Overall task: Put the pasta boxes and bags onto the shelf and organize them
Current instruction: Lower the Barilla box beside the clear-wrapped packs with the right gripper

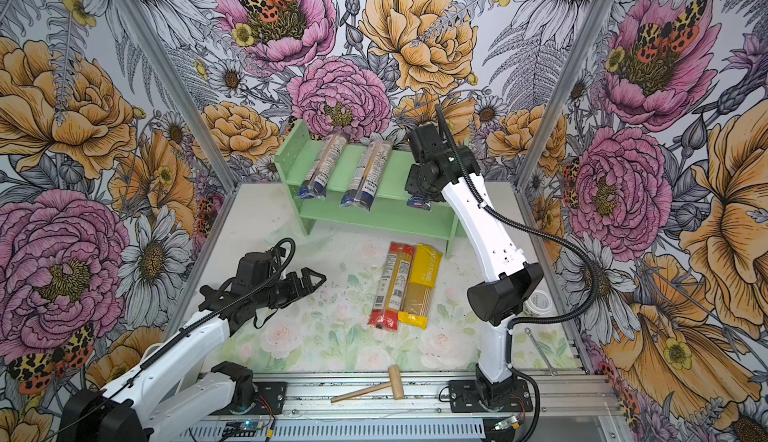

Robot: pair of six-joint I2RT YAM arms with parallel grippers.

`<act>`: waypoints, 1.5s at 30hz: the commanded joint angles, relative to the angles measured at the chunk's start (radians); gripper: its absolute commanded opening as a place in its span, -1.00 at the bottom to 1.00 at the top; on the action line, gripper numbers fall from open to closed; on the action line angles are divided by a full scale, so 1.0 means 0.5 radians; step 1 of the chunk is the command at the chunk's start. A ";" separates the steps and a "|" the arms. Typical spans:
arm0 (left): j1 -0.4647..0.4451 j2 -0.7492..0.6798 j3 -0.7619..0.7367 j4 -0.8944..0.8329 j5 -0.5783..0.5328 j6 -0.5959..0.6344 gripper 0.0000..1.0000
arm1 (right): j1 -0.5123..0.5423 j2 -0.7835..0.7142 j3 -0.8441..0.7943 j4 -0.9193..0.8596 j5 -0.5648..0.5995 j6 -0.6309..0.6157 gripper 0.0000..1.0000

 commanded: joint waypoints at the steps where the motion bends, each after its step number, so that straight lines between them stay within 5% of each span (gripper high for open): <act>1: 0.024 -0.019 0.036 -0.002 0.004 0.029 0.98 | -0.010 -0.024 0.109 0.195 0.070 -0.003 -1.00; 27: 0.026 -0.052 0.007 -0.002 -0.005 0.030 0.98 | -0.011 -0.013 0.002 0.181 0.080 -0.019 -0.53; 45: 0.035 -0.064 -0.007 -0.004 0.002 0.023 0.97 | -0.017 -0.027 -0.055 0.176 0.055 -0.037 -0.37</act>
